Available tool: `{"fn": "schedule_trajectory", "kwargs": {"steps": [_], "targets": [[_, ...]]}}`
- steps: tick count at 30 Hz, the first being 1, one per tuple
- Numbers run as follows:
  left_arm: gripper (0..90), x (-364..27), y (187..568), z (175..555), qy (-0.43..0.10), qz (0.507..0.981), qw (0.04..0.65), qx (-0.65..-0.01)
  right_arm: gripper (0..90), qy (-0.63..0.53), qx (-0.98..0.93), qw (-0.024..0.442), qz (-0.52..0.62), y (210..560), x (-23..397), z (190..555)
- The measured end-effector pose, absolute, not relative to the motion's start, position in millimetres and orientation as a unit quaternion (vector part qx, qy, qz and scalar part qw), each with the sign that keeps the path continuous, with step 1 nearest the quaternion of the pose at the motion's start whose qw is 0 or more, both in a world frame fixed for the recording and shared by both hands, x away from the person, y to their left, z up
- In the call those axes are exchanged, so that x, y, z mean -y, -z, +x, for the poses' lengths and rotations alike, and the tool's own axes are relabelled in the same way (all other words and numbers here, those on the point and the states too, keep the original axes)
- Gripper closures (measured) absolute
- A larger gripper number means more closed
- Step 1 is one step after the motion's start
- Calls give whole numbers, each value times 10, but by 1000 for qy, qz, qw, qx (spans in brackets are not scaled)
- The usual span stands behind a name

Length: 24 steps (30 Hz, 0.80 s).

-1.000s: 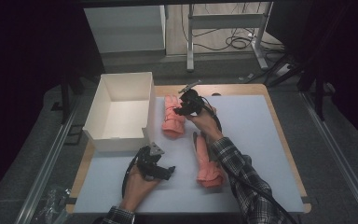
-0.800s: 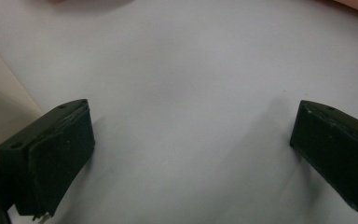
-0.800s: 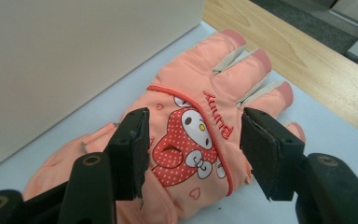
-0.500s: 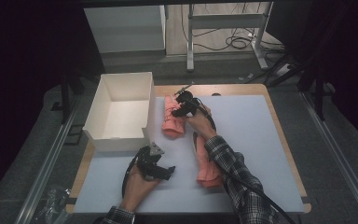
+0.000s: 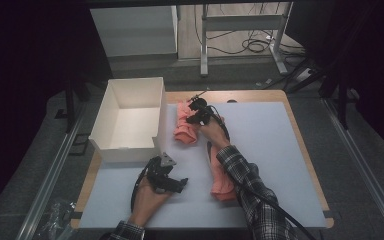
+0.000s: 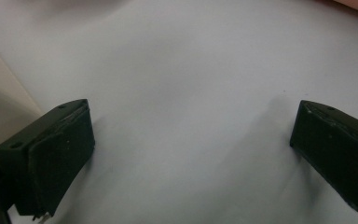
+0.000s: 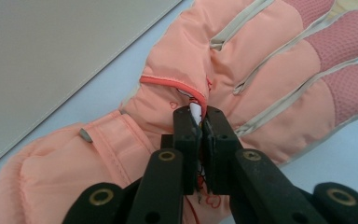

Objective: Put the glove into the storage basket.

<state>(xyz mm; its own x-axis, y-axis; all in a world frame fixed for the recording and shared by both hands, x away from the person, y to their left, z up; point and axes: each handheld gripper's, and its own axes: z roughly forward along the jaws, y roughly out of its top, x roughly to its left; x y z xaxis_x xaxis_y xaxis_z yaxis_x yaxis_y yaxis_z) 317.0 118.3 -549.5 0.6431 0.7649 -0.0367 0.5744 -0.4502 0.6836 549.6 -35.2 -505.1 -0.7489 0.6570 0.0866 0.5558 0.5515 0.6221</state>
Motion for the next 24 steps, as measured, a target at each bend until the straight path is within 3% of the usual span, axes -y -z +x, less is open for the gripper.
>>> {"fn": "schedule_trajectory", "kwargs": {"steps": [24], "targets": [[0,-1185,5495,3169,-140,840,340,-399,864,-376,-871,34,313,4446,726,5083]]}}
